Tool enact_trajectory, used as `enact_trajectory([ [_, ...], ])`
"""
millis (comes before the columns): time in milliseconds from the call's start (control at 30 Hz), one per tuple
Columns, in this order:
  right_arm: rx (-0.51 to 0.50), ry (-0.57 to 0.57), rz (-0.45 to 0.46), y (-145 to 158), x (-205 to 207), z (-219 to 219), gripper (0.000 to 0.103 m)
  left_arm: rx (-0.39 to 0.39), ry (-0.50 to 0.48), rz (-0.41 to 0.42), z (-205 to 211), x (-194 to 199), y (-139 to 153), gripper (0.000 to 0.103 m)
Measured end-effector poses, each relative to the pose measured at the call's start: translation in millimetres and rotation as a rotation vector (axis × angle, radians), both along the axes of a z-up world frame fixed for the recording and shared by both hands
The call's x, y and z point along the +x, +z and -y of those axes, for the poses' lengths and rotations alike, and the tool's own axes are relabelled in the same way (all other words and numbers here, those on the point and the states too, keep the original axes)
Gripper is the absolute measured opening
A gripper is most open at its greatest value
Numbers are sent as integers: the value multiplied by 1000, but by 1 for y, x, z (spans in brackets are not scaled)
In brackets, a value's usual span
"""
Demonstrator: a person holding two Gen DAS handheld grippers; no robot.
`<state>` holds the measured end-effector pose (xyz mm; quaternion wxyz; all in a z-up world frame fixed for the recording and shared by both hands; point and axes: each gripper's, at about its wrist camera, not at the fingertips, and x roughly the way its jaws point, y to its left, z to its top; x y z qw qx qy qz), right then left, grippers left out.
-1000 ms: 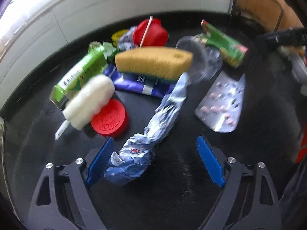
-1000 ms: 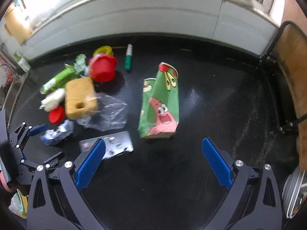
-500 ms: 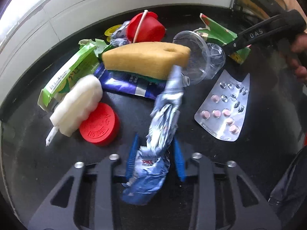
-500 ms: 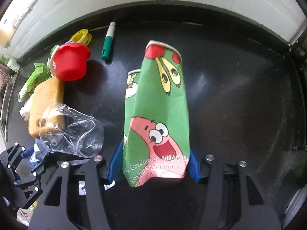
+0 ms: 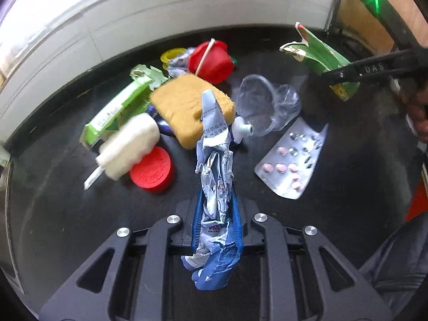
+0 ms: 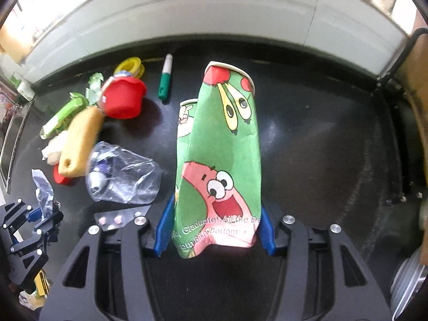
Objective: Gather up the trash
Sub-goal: 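Carry both items to the floor bin and open both tools to drop them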
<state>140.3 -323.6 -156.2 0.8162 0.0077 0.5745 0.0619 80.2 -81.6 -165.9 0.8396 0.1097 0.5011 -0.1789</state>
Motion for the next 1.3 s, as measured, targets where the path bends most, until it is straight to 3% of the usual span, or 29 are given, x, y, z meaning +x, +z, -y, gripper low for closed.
enact_trajectory([
  [133, 13, 38, 41, 28, -24, -12, 53, -40, 54, 8, -8, -21, 20, 19],
  [400, 75, 156, 94, 70, -68, -77, 54, -67, 151, 46, -47, -63, 61, 19],
  [600, 101, 301, 95, 81, -101, -155, 54, -68, 250, 75, -93, -97, 78, 19],
  [800, 120, 506, 90, 88, -130, -254, 54, -56, 447, 93, -169, -153, 81, 19],
  [1000, 171, 791, 54, 86, -173, -389, 54, -38, 747, 77, -267, -229, 63, 19],
  [1100, 210, 934, 5, 76, -203, -457, 54, -34, 917, 36, -320, -278, 37, 19],
  [1300, 267, 1178, -109, 36, -279, -578, 54, -64, 1161, -41, -397, -354, -28, 19],
])
